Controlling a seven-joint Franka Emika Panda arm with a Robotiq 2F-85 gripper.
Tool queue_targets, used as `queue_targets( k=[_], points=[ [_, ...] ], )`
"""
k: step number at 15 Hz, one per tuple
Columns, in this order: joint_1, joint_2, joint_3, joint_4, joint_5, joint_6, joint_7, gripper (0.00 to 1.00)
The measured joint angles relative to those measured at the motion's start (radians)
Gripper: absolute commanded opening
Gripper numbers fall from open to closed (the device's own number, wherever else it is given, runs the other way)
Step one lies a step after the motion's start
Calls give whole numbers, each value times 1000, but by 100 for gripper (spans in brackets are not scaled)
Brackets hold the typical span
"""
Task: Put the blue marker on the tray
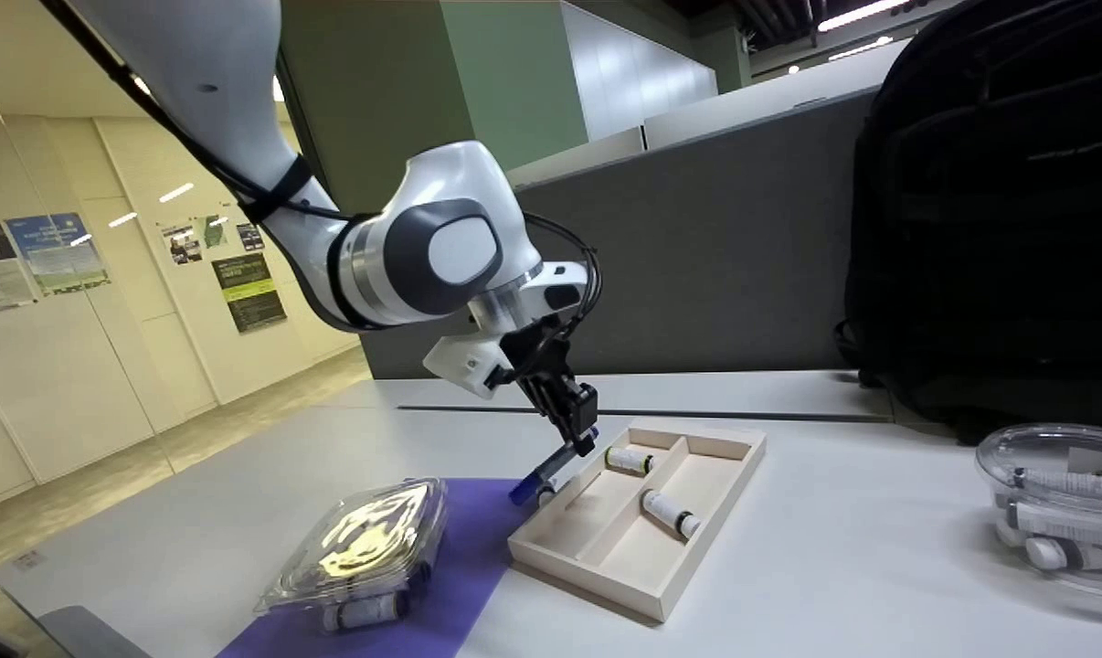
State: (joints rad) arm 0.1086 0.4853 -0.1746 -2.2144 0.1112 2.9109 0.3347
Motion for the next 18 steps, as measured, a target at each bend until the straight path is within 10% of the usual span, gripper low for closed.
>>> queue_targets(
  k=[9,11,18],
  points=[
    [-44,83,1,-4,179,36,73,6],
    [-46,91,2,-10,224,68,97,47],
    [-48,87,26,-40,316,155,126,84]
  ],
)
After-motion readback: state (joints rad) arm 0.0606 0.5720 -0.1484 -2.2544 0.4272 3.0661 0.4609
